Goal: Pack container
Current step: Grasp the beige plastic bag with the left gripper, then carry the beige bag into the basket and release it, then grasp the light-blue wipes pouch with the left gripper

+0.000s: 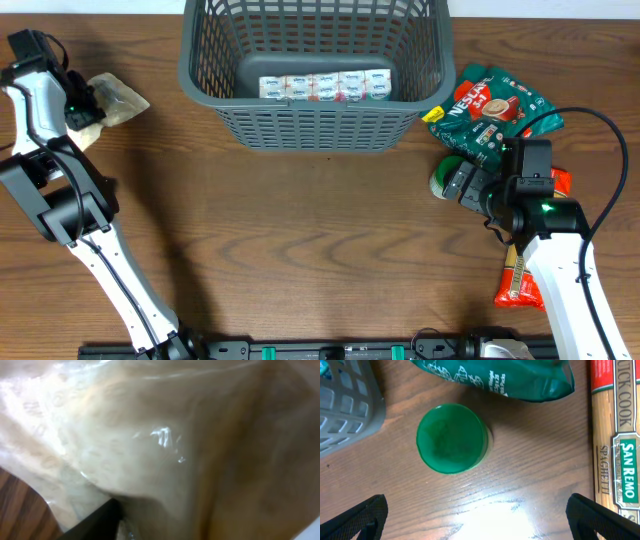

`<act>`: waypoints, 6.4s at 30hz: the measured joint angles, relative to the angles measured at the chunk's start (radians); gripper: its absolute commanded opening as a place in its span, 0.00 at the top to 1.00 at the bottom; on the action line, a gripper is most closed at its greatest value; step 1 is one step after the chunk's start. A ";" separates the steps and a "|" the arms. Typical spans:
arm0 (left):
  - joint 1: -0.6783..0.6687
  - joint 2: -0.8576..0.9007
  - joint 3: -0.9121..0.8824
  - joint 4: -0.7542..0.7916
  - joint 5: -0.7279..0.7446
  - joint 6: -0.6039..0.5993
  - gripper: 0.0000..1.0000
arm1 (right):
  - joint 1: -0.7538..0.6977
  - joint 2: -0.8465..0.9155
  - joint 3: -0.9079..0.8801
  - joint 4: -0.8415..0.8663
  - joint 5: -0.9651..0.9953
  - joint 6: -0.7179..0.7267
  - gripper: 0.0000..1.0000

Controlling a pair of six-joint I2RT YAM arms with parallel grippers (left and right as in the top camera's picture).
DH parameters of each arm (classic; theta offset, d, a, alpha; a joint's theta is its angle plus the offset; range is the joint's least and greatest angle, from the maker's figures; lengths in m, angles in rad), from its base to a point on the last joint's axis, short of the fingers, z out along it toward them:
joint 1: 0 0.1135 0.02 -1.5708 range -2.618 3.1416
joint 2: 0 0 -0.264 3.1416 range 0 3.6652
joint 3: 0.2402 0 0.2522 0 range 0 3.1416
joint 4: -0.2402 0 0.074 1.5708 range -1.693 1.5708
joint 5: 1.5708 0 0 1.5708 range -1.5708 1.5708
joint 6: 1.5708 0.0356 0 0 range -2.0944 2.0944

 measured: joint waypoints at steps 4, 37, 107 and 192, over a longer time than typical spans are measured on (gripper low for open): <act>0.000 0.001 0.000 0.002 0.004 0.010 0.79 | 0.000 0.000 0.000 -0.013 0.000 0.000 0.01; -0.211 -0.709 0.033 0.005 0.238 1.315 0.94 | 0.000 0.000 0.000 0.003 0.081 0.000 0.01; -0.698 -0.663 0.031 0.010 -0.032 2.307 0.01 | 0.000 0.000 0.000 0.016 0.084 -0.024 0.01; 0.082 -0.715 -0.910 0.193 -0.105 0.578 0.91 | 0.000 0.000 0.000 0.016 0.027 -0.025 0.01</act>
